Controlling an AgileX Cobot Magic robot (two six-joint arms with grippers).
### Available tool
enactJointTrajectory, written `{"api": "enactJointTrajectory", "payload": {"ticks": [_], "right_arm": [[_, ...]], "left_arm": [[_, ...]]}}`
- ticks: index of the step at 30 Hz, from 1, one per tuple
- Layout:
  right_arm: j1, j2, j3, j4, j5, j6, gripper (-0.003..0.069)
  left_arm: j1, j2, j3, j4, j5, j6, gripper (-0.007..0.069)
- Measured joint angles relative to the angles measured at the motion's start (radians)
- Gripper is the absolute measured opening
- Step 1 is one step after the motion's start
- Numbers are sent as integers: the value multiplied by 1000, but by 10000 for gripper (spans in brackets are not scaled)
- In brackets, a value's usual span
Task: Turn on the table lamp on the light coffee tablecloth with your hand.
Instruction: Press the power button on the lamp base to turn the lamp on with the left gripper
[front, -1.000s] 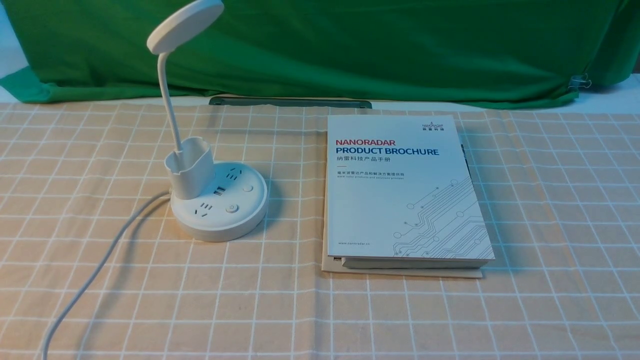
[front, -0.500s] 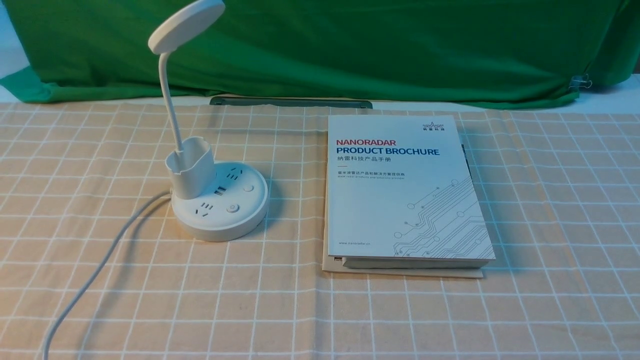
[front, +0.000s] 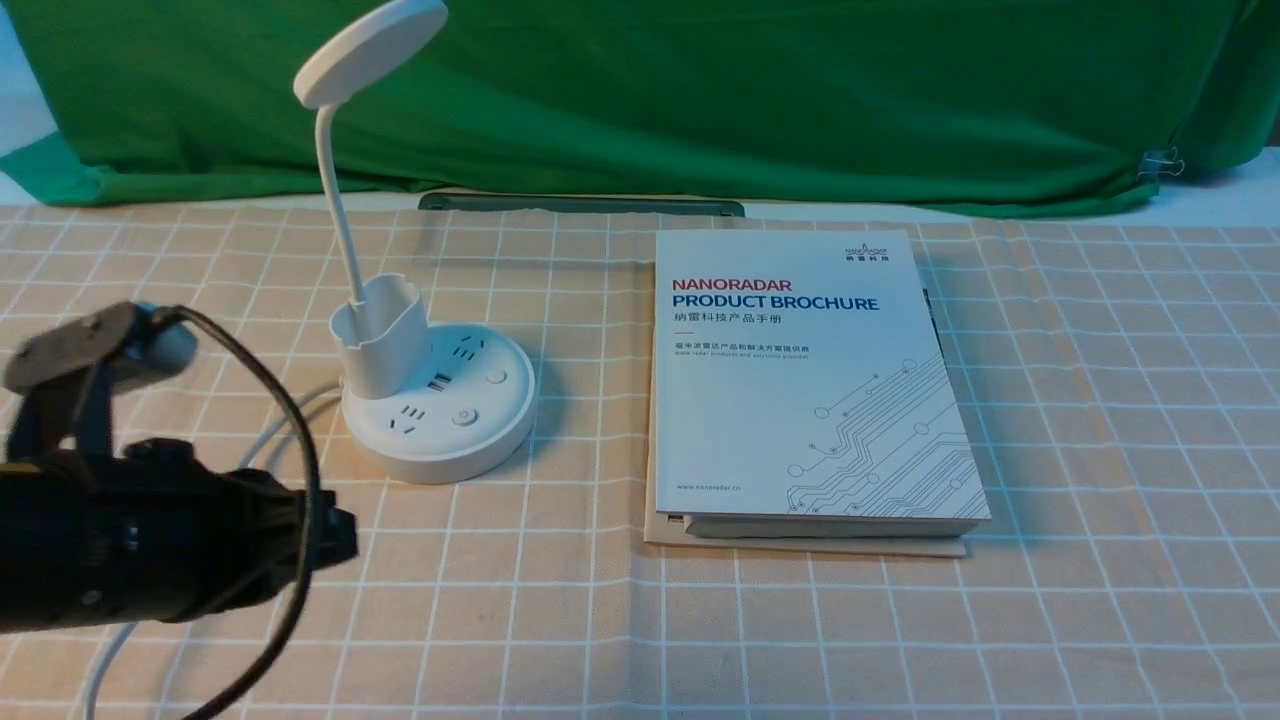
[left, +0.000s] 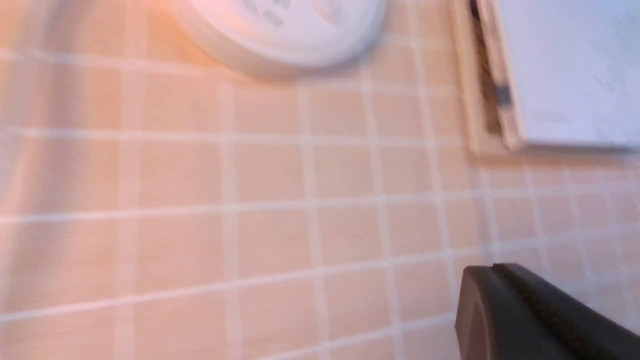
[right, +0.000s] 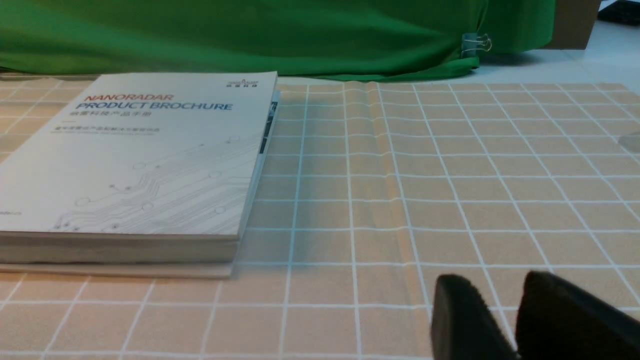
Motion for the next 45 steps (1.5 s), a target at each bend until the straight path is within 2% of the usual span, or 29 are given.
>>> {"api": "enactJointTrajectory", "payload": {"ticks": [4, 5, 6, 7, 8, 9, 10, 11, 12, 14, 17, 26, 45], "right_arm": [[0, 0, 0, 0, 0, 0, 238], [0, 0, 0, 0, 0, 0, 238], [0, 0, 0, 0, 0, 0, 238], [0, 0, 0, 0, 0, 0, 238], [0, 0, 0, 0, 0, 0, 238], [0, 0, 0, 0, 1, 0, 238], [0, 0, 0, 0, 1, 0, 238], [0, 0, 0, 0, 1, 0, 238], [0, 0, 0, 0, 1, 0, 238], [0, 0, 0, 0, 1, 0, 238], [0, 0, 0, 0, 1, 0, 238], [0, 0, 0, 0, 1, 0, 241], [1, 0, 0, 0, 0, 0, 241]], "left_arm": [[-142, 117, -56, 8, -21, 1, -4], [-221, 177, -103, 89, -43, -64, -4], [-230, 185, -110, 103, -46, -76, -4], [-293, 246, -169, 240, -63, -196, -4], [-299, 261, -186, 280, -67, -231, -4], [-340, 325, -255, 443, -79, -375, -4], [-351, 366, -301, 540, -83, -460, -4], [-352, 374, -311, 558, -85, -476, -4], [-356, 446, -384, 703, -88, -599, -4], [-356, 523, -483, 834, -93, -699, -4], [-345, 609, -584, 939, -97, -778, -4], [-255, 812, -800, 993, -88, -828, -3], [-242, 884, -812, 975, -88, -822, -1]]}}
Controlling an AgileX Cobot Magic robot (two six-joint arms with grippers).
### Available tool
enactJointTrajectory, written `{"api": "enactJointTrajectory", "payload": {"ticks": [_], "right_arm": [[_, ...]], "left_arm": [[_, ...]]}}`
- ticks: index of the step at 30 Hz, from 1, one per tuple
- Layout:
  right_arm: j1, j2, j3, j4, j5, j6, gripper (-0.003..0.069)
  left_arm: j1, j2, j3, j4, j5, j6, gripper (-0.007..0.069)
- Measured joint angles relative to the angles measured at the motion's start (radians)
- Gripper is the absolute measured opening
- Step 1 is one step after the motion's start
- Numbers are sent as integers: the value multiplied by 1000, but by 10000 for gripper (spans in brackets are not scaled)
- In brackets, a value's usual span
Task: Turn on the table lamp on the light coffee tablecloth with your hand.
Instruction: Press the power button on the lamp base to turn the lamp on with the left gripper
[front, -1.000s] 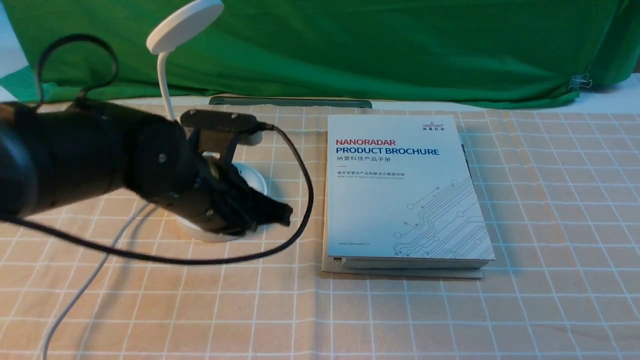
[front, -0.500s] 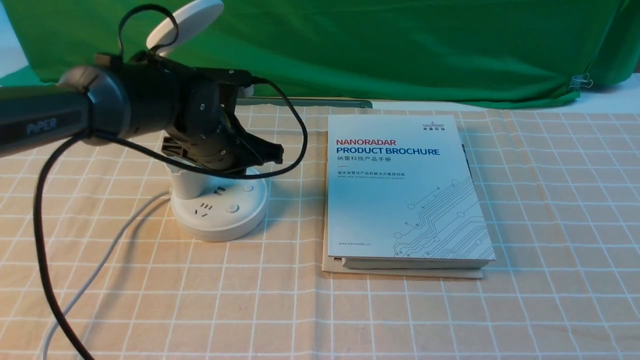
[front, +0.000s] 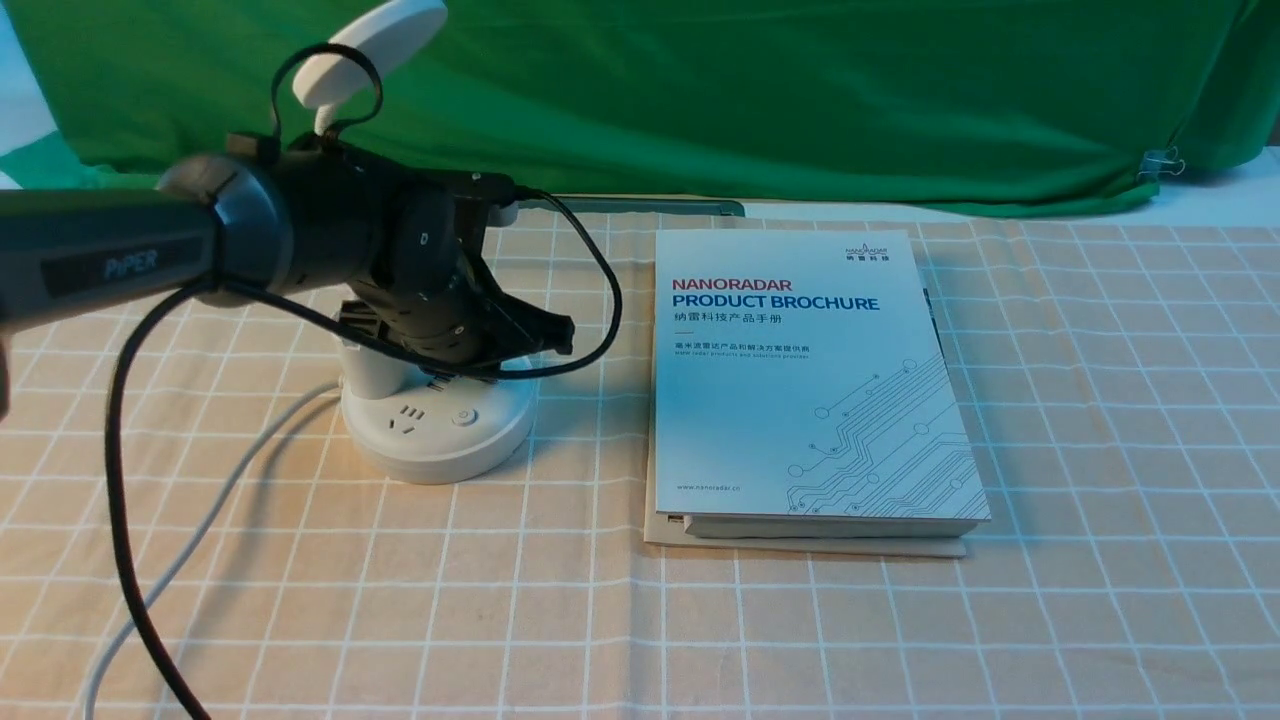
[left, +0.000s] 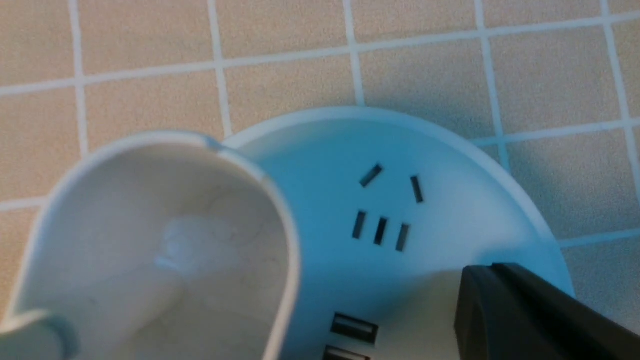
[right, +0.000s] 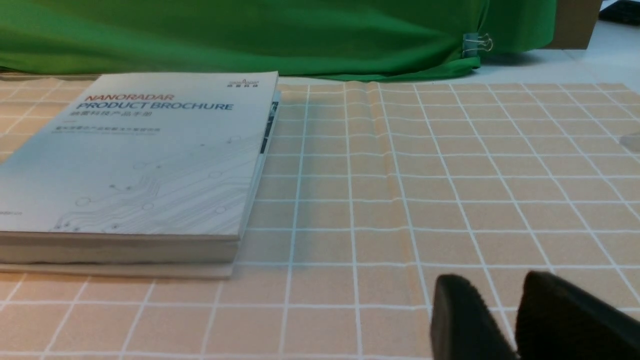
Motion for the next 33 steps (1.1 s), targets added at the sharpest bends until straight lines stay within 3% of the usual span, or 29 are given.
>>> {"api": "enactJointTrajectory", "payload": {"ticks": [33], "right_arm": [[0, 0, 0, 0, 0, 0, 239]], "left_arm": [[-6, 48, -47, -54, 91, 116, 0]]}}
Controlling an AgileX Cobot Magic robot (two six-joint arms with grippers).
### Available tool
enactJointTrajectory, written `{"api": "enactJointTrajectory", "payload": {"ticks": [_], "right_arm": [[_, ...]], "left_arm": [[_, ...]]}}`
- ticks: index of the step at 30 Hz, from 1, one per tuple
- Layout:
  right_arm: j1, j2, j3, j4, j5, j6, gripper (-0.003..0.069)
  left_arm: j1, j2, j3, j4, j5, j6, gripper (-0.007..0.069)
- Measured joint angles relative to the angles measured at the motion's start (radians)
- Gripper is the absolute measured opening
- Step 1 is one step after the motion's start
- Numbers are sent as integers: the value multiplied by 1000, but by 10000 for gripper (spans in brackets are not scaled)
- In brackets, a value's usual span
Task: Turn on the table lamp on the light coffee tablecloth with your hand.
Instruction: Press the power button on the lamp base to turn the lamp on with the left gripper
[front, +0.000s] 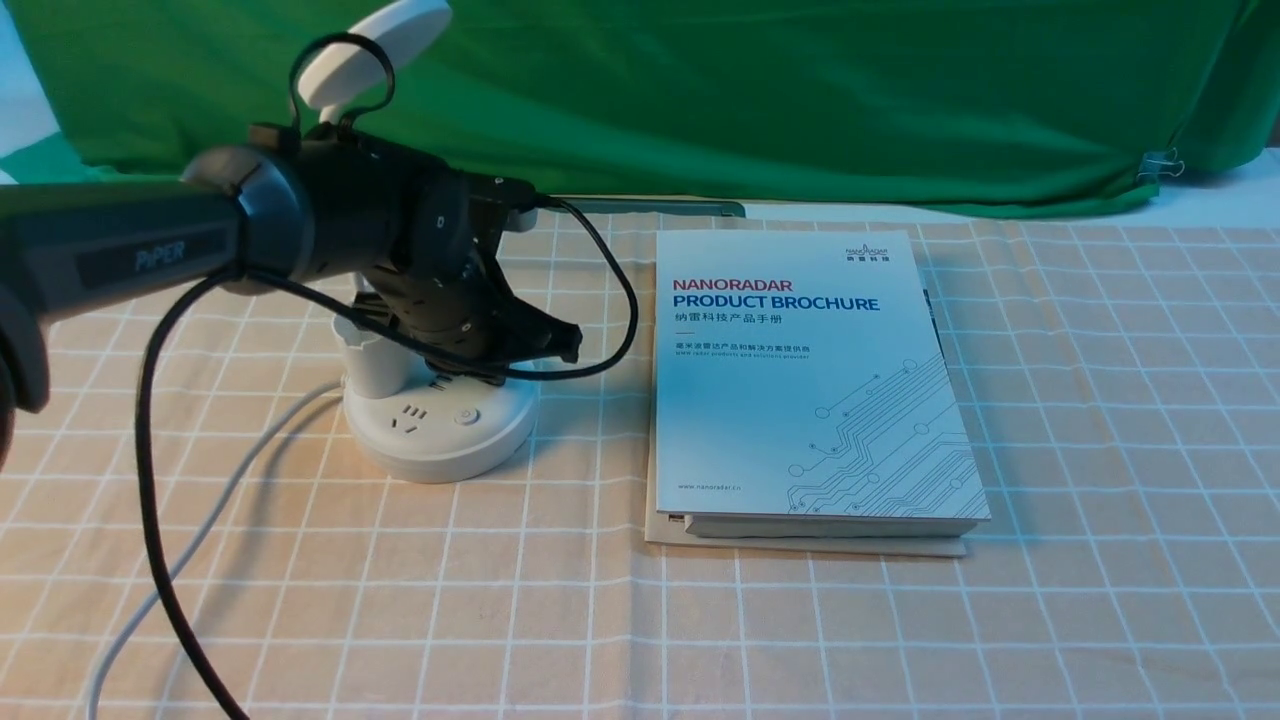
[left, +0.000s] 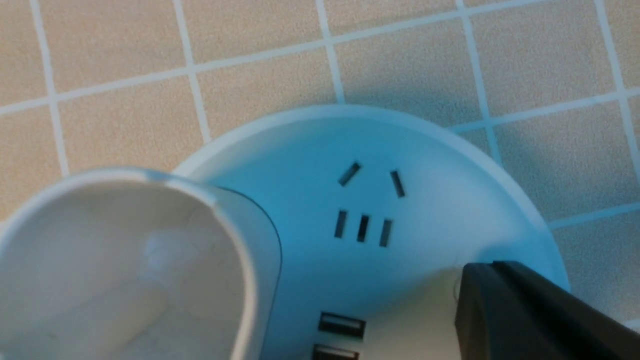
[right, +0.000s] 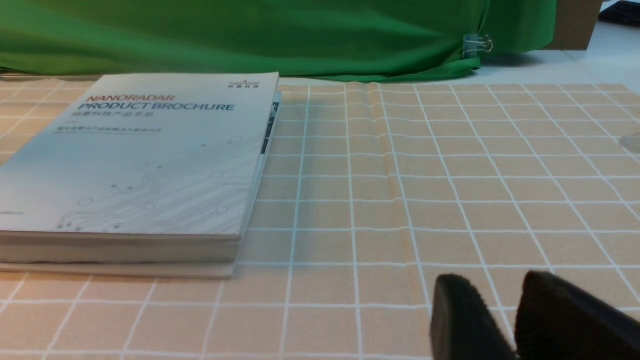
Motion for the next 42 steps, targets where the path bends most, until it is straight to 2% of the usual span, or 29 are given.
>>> {"api": "enactJointTrajectory", "payload": {"ticks": [9, 17, 26, 37, 42], "right_arm": [[0, 0, 0, 0, 0, 0, 239], [0, 0, 0, 0, 0, 0, 241], [0, 0, 0, 0, 0, 0, 241], [0, 0, 0, 0, 0, 0, 241], [0, 0, 0, 0, 0, 0, 241]], "left_arm": [[-6, -65, 42, -19, -6, -41, 0], [-5, -66, 43, 30, -95, -62, 0], [-4, -42, 44, 100, -114, -99, 0], [-4, -28, 41, 82, -124, -100, 0], [-17, -4, 27, 82, -142, -65, 0]]}}
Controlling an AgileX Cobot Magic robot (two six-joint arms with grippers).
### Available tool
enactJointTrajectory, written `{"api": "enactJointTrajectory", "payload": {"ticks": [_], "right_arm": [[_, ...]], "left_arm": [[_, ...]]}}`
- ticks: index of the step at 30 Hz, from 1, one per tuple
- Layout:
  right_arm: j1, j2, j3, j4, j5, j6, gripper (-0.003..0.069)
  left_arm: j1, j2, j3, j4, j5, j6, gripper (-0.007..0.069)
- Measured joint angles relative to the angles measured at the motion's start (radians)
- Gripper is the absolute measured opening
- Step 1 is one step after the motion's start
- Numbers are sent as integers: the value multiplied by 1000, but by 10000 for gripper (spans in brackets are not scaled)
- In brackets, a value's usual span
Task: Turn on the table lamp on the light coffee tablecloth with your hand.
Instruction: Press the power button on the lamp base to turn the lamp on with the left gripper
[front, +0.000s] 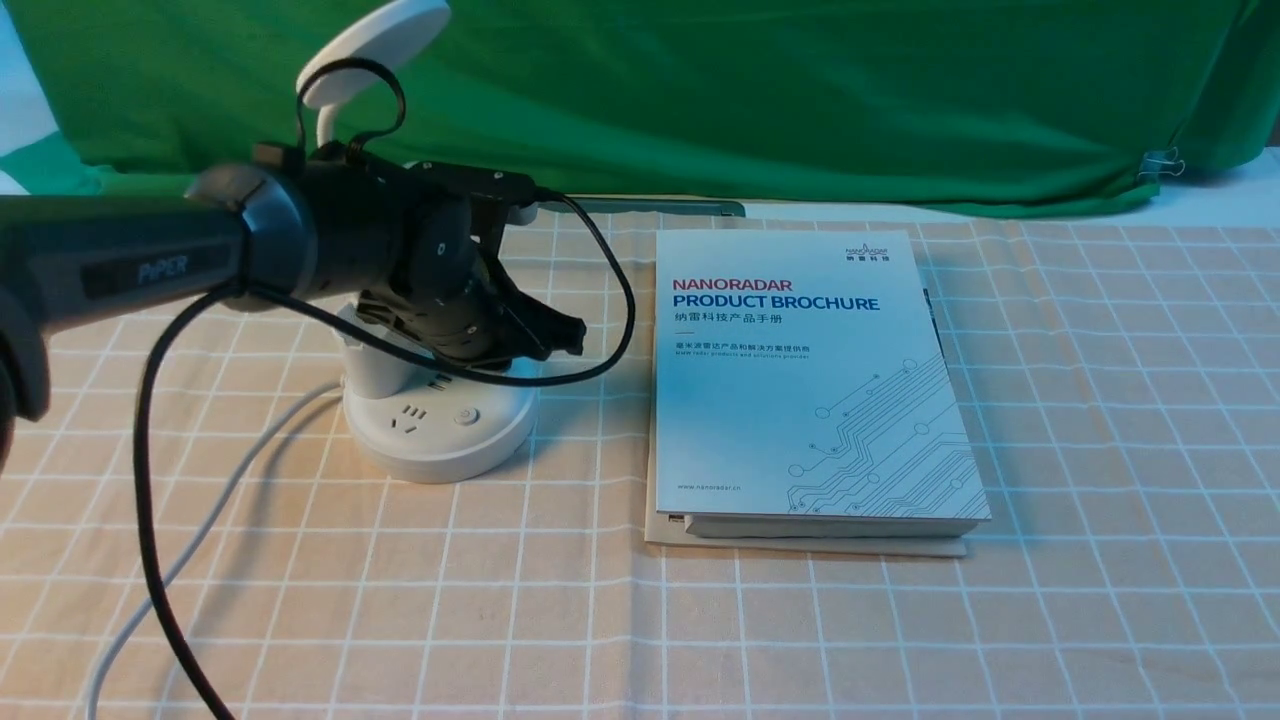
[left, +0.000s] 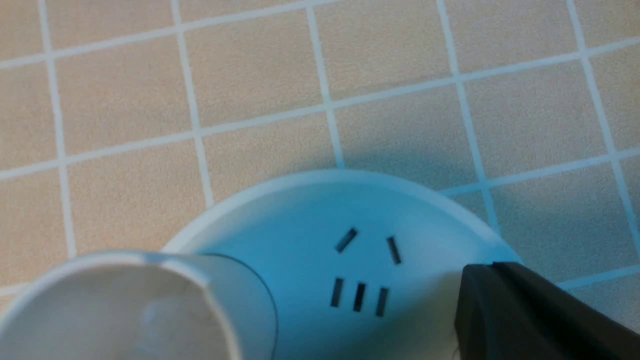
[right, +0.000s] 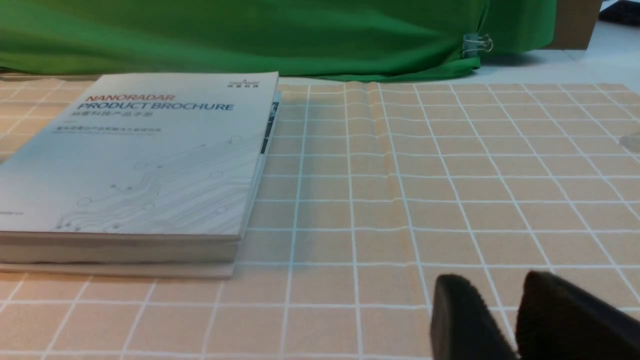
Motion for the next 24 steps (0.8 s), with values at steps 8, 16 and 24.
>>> {"api": "enactJointTrajectory", "payload": {"ticks": [8, 16, 24], "right_arm": [[0, 0, 0, 0, 0, 0, 241], [0, 0, 0, 0, -1, 0, 241], [0, 0, 0, 0, 0, 0, 241]], "left_arm": [[-11, -13, 2, 4, -21, 3, 0], [-10, -72, 15, 49, 15, -50, 0], [14, -47, 17, 39, 52, -53, 0]]}}
